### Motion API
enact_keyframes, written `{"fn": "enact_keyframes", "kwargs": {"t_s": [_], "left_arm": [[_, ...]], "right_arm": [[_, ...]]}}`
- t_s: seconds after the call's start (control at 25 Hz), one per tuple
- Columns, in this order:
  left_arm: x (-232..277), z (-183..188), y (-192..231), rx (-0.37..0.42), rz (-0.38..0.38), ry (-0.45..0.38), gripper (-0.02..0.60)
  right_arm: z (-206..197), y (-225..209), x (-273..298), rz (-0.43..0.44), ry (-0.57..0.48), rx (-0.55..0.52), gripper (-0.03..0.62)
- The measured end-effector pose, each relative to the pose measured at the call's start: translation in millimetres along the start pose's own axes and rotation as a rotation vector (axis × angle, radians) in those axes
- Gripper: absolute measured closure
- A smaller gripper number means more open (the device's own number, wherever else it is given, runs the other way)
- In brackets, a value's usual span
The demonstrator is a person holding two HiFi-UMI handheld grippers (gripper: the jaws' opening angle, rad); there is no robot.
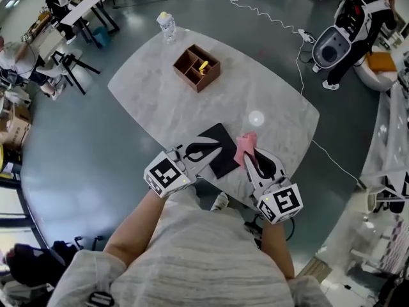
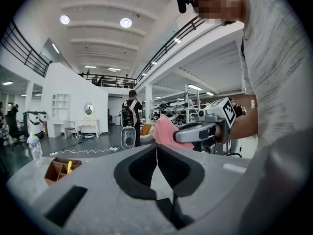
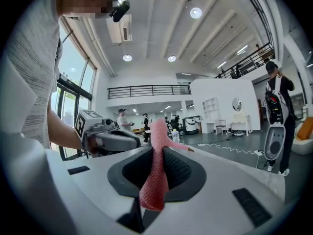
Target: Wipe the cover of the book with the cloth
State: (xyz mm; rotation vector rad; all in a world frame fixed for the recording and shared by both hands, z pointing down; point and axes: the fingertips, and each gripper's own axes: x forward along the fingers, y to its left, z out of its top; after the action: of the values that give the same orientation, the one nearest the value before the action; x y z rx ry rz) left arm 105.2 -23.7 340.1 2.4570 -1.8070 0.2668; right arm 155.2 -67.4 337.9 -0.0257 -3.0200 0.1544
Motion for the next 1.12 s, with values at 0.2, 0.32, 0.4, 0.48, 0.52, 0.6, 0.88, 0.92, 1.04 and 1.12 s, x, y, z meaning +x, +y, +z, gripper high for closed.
{"fn": "enact_keyframes", "kwargs": {"t_s": [0.2, 0.32, 0.4, 0.48, 0.52, 0.6, 0.88, 0.92, 1.04, 1.12], "left_arm": [[35, 11, 14, 0.049, -0.142, -0.031, 0.566], [47, 12, 28, 0.071, -0.236, -0.047, 0.566], [51, 8, 41, 0.087, -0.3, -0.056, 0.566], [51, 1, 59, 0.097, -0.356, -0.06, 0.566], [50, -4, 70, 0.103, -0.38, -0.058, 0.565], [46, -15, 94, 0.115, -0.419, -0.044, 0.565], [34, -49, 142, 0.082, -0.645, -0.044, 0.566], [32, -54, 145, 0.085, -0.676, -0.043, 0.566], [27, -66, 152, 0.101, -0.742, -0.043, 0.566], [25, -71, 157, 0.1, -0.764, -0.049, 0.566]], "right_arm": [[1, -20, -5, -0.161, -0.004, 0.008, 0.537], [1, -27, 1, -0.258, 0.006, 0.011, 0.537], [-3, -33, 9, -0.334, 0.021, 0.026, 0.537], [-9, -40, 21, -0.418, 0.039, 0.052, 0.537], [-13, -43, 30, -0.458, 0.045, 0.068, 0.537], [-22, -47, 50, -0.527, 0.056, 0.093, 0.537], [-54, -44, 102, -0.799, 0.053, 0.188, 0.537], [-59, -42, 108, -0.827, 0.05, 0.211, 0.537], [-72, -36, 127, -0.884, 0.05, 0.267, 0.537], [-80, -35, 139, -0.908, 0.067, 0.285, 0.537]]}}
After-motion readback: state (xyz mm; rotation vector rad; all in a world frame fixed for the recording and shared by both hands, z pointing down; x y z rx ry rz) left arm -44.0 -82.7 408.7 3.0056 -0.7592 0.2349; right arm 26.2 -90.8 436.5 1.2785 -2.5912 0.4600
